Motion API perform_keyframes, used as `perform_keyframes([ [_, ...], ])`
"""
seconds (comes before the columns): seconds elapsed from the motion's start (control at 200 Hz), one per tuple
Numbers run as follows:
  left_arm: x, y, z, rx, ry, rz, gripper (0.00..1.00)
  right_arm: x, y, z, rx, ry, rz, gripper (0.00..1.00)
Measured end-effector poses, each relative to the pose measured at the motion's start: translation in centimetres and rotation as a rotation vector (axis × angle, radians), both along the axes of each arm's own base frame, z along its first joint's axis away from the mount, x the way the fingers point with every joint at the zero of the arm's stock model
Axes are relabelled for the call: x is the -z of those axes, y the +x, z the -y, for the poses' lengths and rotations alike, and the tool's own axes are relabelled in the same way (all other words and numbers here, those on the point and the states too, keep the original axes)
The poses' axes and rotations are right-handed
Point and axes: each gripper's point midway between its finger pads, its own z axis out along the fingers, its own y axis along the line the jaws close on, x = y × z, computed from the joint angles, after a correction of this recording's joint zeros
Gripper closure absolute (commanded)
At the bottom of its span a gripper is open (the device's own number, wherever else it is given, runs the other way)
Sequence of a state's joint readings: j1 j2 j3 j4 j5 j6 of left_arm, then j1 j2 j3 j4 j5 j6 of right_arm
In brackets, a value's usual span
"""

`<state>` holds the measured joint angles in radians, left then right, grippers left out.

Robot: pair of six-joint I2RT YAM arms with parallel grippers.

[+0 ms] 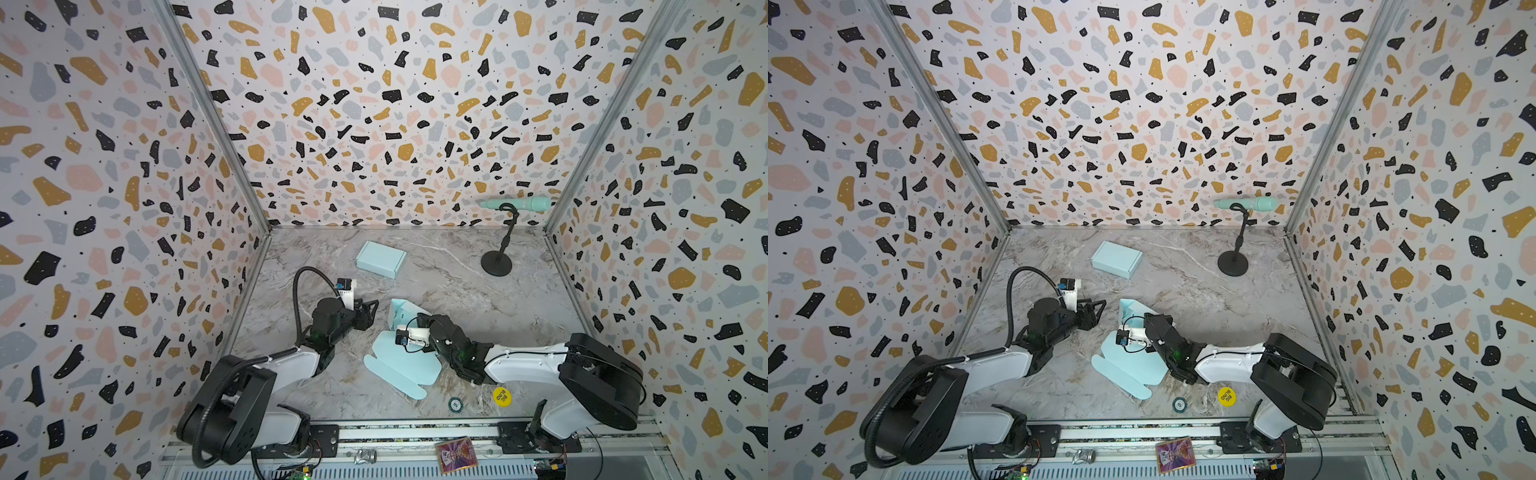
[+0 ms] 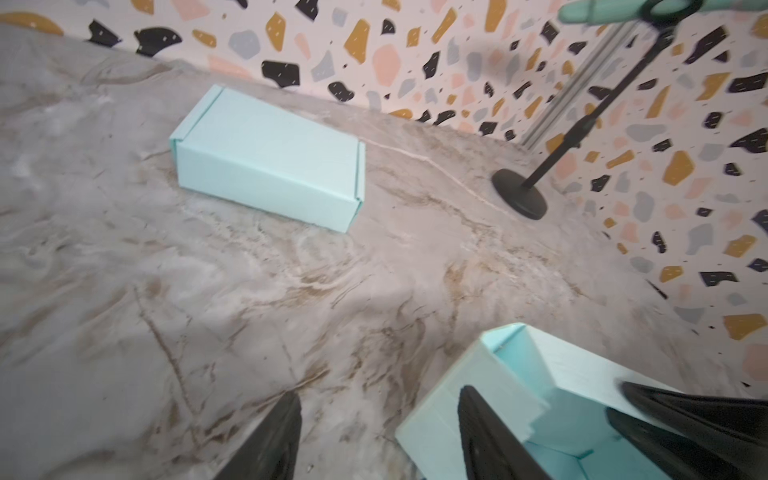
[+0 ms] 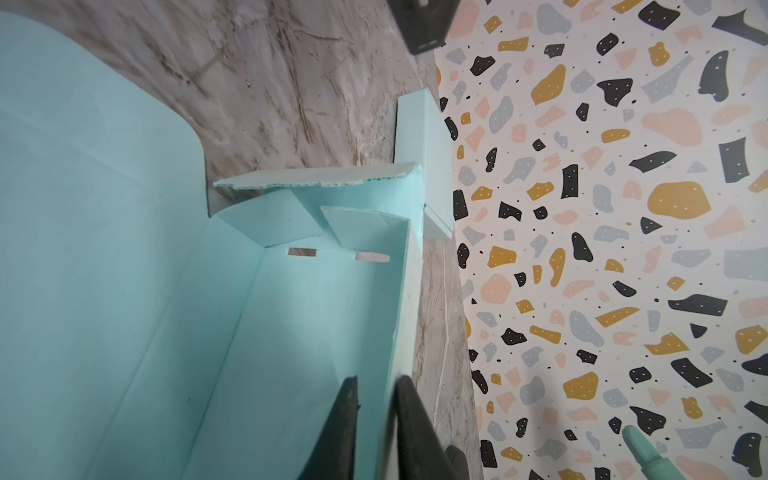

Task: Fold the paper box

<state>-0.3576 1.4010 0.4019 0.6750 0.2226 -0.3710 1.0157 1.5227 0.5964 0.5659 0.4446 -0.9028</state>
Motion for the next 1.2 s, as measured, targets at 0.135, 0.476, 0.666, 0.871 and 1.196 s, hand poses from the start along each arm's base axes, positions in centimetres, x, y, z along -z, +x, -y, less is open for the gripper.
perform_keyframes([
  [0.135,3.5,1.5,0.4,0.008,0.056,-0.097,0.4,0.0,-0.3,-0.1,-0.012,-0.009,0.015,0.79],
  [0.476,5.0,2.1,3.6,0.11,0.094,-0.124,0.4,0.1,-1.0,-0.1,-0.027,-0.034,0.063,0.79],
  [0.666,5.1,-0.2,5.4,0.187,0.095,-0.119,0.39,0.1,-1.1,0.0,-0.03,-0.034,0.074,0.79],
  [0.871,4.8,-3.4,6.5,0.25,0.097,-0.111,0.39,0.1,-1.2,0.0,-0.032,-0.029,0.075,0.79],
  [1.196,5.6,-6.8,6.7,0.289,0.063,-0.102,0.39,0.4,-1.8,-0.3,-0.049,-0.021,0.072,0.78],
])
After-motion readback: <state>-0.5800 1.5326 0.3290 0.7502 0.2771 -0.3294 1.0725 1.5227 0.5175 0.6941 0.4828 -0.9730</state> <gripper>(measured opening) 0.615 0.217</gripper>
